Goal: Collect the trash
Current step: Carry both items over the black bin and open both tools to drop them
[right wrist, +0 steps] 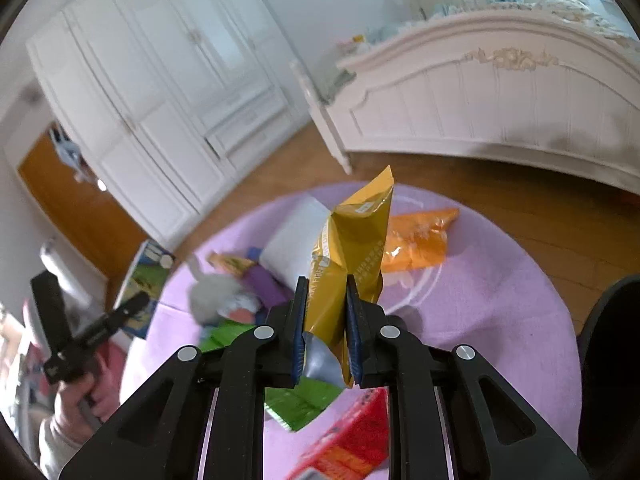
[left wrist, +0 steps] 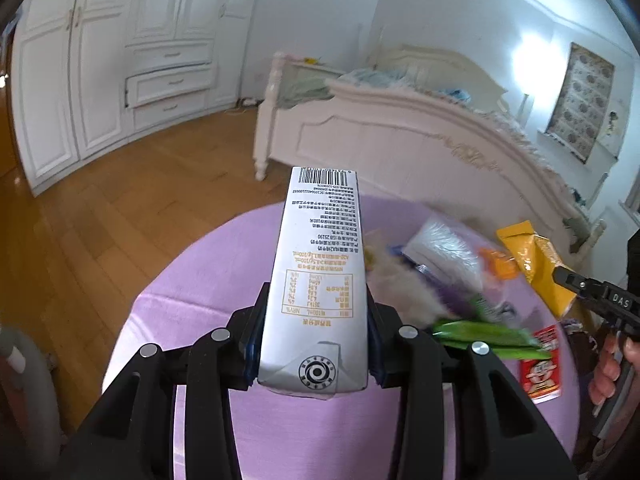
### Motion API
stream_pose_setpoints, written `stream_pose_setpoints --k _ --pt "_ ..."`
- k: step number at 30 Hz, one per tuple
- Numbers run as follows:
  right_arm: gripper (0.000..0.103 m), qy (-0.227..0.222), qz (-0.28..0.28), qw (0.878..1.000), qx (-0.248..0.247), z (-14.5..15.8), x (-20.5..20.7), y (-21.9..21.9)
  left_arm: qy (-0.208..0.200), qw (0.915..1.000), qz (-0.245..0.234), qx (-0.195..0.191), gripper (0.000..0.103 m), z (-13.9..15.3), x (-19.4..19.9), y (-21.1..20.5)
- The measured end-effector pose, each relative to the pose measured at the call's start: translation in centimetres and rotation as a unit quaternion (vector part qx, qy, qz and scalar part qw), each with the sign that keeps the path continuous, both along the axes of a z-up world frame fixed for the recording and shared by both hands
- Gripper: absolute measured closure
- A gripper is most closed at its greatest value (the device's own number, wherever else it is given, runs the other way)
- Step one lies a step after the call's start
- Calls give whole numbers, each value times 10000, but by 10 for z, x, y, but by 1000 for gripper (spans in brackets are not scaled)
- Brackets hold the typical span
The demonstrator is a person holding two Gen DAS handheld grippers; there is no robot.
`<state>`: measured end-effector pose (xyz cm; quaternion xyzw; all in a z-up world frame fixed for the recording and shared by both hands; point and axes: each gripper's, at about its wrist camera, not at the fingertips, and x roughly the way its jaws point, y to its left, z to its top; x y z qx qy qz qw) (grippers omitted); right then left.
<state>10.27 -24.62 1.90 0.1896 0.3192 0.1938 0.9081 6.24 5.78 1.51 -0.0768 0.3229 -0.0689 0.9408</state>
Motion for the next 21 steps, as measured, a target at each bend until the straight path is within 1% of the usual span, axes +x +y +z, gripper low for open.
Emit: stream_pose_setpoints --k 4,9,12,15,21 --pt "85 -184 -91 9996 170 10 -18 -16 -148 9988 -446 -128 64 16 -6 -31" --pt "85 -306 -369 9984 297 10 -37 -43 -205 9922 -1191 -300 63 25 -7 -91" --pt "85 -325 -636 9968 363 5 -53 -67 -165 9858 -1633 -354 63 22 -8 -131" --pt "85 -290 -904 9944 458 -5 -64 -93 -97 9775 -2071 -381 63 19 -7 -173" --pt "85 -176 -1509 9866 595 -29 -91 -148 142 9584 -2817 -429 63 1 -4 -258"
